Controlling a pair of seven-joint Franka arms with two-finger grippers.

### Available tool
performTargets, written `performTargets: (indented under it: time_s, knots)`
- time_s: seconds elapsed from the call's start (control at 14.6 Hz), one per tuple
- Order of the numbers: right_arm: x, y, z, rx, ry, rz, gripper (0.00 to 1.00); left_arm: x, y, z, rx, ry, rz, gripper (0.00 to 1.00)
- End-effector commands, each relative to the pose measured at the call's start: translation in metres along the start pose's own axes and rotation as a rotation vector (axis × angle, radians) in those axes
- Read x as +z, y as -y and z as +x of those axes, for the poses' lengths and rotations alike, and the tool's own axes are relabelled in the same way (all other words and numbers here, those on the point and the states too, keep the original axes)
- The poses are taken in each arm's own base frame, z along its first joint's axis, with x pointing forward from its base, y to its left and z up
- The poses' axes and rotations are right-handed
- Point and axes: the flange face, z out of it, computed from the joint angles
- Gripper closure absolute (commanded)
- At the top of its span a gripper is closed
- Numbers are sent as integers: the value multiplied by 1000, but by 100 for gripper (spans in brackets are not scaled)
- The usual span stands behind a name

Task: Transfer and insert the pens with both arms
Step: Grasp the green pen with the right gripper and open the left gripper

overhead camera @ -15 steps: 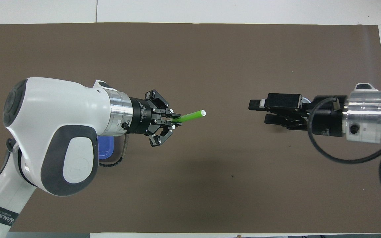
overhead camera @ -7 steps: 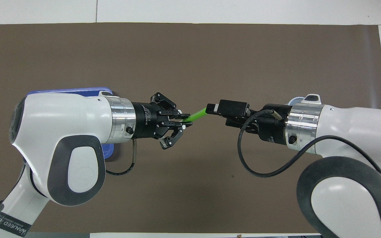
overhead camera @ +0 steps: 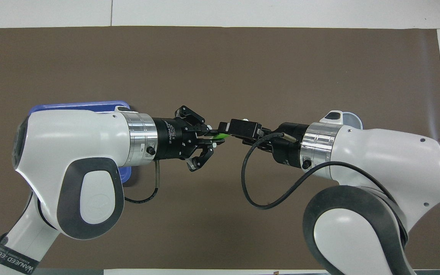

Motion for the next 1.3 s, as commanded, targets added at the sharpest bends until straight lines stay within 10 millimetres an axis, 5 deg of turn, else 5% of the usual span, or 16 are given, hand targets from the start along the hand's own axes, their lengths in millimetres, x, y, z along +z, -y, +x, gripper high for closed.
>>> performTargets:
  time_s: [0.0,0.55,0.75,1.23]
  knots:
    - [0,4,3,-18,-5,12,12,-3,10,2,-16,17,-11,100]
    - [-5,12,17,-17,-44,25,25,0,14,-1,-7,19,-15,100]
    - [-4,10,17,-18,-56,23,39,1,13,-1,-9,19,-14,100]
    - [-3,11,14,-19,-45,23,38,1,13,-1,-9,19,-14,100]
